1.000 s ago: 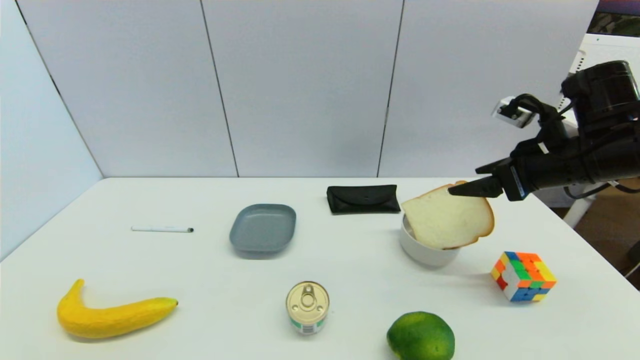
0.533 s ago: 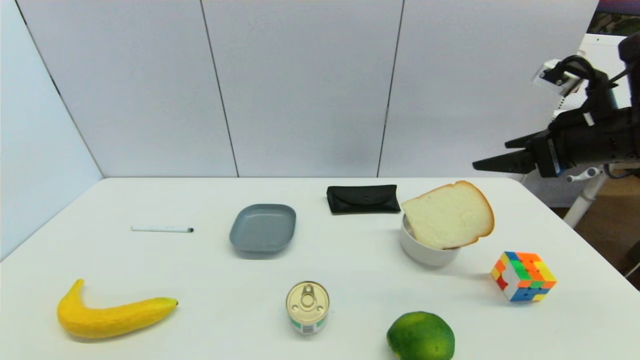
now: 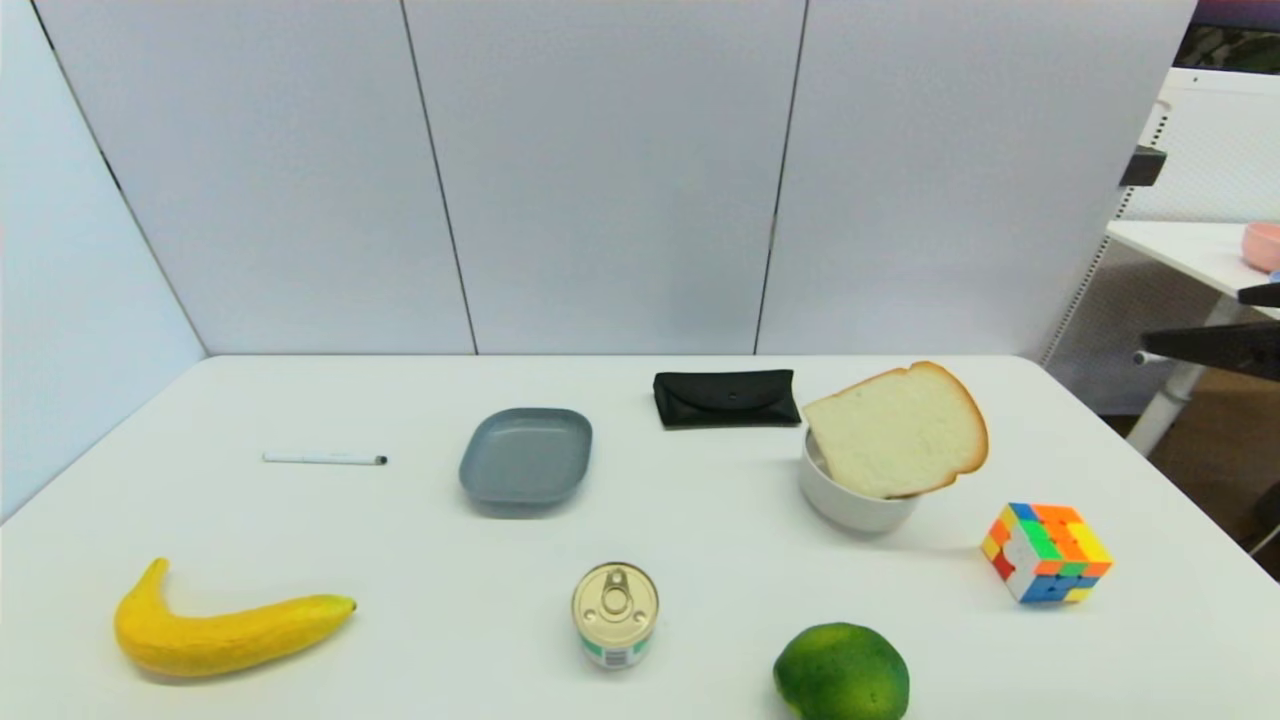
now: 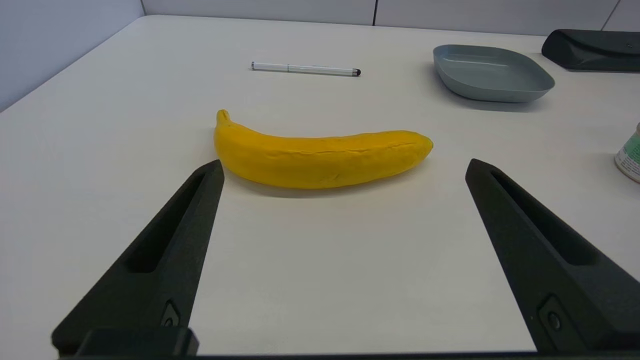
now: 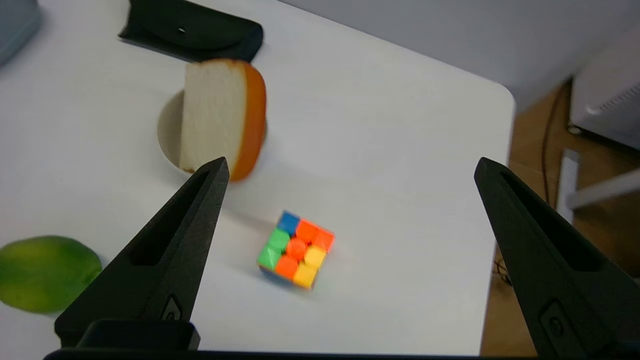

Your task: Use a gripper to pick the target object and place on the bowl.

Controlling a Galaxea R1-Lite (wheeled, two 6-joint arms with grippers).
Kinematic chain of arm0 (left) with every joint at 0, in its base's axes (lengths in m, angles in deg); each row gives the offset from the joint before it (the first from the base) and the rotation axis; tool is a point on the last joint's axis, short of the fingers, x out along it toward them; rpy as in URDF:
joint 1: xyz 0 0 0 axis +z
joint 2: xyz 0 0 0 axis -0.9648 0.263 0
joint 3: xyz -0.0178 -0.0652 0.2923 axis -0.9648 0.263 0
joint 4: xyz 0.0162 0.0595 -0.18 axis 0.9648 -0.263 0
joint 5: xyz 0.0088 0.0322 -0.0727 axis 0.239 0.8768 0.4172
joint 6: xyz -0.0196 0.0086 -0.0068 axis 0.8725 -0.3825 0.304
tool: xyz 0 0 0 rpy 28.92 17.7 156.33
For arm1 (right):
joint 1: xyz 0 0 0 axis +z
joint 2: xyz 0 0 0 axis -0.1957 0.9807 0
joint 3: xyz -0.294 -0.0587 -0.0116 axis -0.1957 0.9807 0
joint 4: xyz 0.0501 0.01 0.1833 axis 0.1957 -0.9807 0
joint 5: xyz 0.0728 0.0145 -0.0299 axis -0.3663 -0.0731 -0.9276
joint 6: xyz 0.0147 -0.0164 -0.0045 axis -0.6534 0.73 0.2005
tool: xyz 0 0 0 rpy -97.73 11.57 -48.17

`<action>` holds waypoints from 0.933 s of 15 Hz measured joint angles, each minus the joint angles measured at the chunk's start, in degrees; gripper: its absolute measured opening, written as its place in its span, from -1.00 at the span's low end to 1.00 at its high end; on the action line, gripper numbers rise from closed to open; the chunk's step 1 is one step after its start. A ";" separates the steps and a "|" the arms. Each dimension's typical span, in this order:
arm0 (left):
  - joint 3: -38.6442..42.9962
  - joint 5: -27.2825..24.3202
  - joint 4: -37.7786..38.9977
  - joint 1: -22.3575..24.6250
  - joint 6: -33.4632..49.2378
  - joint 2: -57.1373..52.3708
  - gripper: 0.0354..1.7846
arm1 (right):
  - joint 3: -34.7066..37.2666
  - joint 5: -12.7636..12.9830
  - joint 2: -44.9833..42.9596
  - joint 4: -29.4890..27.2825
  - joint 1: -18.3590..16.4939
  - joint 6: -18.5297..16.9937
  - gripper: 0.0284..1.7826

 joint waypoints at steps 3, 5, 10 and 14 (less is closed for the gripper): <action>0.00 0.00 0.00 0.00 -0.02 0.00 0.91 | 9.34 0.34 -10.54 1.35 -2.07 -1.62 0.90; 0.00 0.00 0.00 0.00 -0.02 0.00 0.91 | 16.02 0.76 -18.93 2.40 -2.49 -3.19 0.90; 0.00 0.00 0.00 0.00 -0.02 0.00 0.91 | 31.50 7.67 -39.52 3.91 -0.74 -8.41 0.90; 0.00 0.00 0.00 0.00 -0.02 0.00 0.91 | 42.20 21.33 -50.14 7.06 4.29 -17.23 0.90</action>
